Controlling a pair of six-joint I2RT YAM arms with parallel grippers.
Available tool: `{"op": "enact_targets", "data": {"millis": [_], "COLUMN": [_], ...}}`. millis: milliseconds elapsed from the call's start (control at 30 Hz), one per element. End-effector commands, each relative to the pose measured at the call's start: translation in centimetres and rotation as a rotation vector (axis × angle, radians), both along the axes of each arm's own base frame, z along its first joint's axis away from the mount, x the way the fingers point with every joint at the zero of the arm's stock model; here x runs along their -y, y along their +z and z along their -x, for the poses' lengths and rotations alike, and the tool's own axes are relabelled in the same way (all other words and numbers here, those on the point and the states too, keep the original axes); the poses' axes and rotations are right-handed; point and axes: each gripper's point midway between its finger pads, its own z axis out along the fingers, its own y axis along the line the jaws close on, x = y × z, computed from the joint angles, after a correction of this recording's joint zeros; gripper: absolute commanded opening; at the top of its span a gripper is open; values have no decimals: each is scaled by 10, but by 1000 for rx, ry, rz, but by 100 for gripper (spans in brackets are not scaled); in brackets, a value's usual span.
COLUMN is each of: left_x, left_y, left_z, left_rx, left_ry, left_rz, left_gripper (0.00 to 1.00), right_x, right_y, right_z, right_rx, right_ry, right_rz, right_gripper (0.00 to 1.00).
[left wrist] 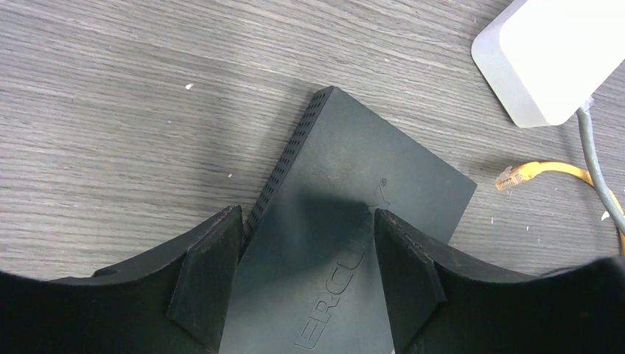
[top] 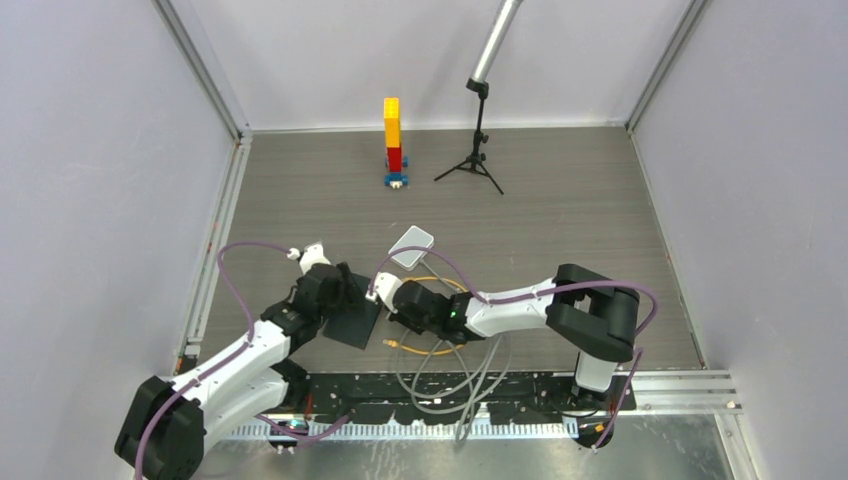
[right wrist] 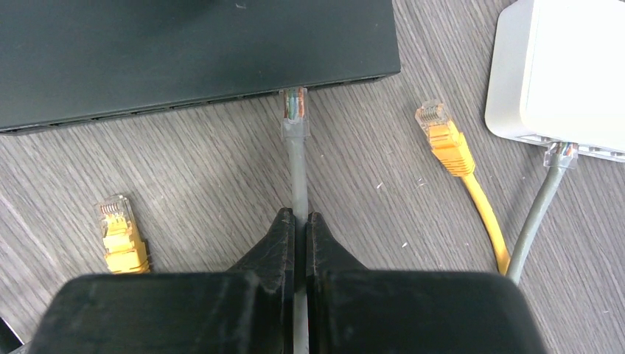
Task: Insert the plug into the switch port
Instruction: Insert the connector into the switch port.
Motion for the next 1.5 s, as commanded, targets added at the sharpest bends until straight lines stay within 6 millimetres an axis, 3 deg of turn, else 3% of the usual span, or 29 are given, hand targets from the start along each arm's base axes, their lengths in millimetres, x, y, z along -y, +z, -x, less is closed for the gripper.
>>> {"op": "enact_targets", "data": {"millis": [0,367,600,867,1167,1467], "left_x": [11,29,48,67,90,97], "left_y": [17,13,22,19,20,19], "left_z": [-13,-15,-19,-18,-13,-9], "left_rx": [60,56,110,102,78,58], "left_ry": [-17,-100,-200,-306,-429,-488], "left_rz": [45,86,137,172,227,227], "left_gripper": [68,64,63,63,61,61], "right_x": [-13,-33,-42,-34,-25,-26], "right_y": [12,8,12,12,-2,-6], "right_z": [-13,-17,-16,-5,-16,-25], "right_rx": [59,70,83,82,149,160], "right_ry": [-39,-19,32,73,63,70], "right_rz": [-65,-105,-122,-164,-108,-109], "right_gripper": [1,0,0,0,0,0]}}
